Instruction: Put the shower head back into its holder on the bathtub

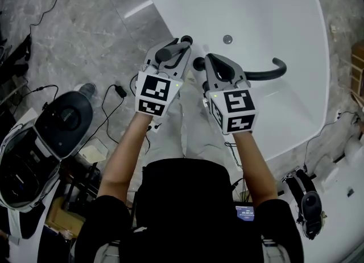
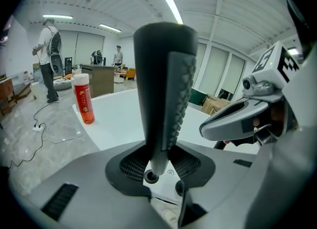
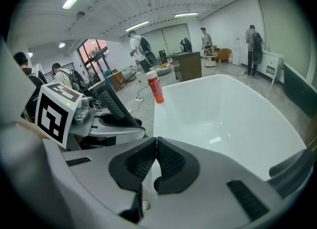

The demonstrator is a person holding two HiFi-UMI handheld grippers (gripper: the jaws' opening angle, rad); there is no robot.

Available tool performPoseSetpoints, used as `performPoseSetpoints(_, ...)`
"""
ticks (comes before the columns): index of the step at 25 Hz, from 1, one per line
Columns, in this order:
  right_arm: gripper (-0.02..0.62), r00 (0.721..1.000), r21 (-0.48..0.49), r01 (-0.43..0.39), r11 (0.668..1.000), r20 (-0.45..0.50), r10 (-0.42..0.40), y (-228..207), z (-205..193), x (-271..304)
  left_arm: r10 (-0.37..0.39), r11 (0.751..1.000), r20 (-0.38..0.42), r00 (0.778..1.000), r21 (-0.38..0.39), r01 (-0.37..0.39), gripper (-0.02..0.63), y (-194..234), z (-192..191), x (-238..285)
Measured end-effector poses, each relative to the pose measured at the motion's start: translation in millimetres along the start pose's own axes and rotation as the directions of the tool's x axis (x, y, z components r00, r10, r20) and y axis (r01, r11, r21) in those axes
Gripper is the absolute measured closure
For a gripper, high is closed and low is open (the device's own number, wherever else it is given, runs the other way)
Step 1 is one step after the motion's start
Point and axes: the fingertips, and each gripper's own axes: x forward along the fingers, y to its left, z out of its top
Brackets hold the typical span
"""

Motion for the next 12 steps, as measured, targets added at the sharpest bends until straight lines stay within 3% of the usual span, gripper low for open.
performPoseSetpoints(12,0.572,1.000,0.039,0.007,0.999,0.005,-0.007,-2,-2,1,0.025,0.999,-0.032,0.999,0.035,-0.024,0.463,-3,-25,31)
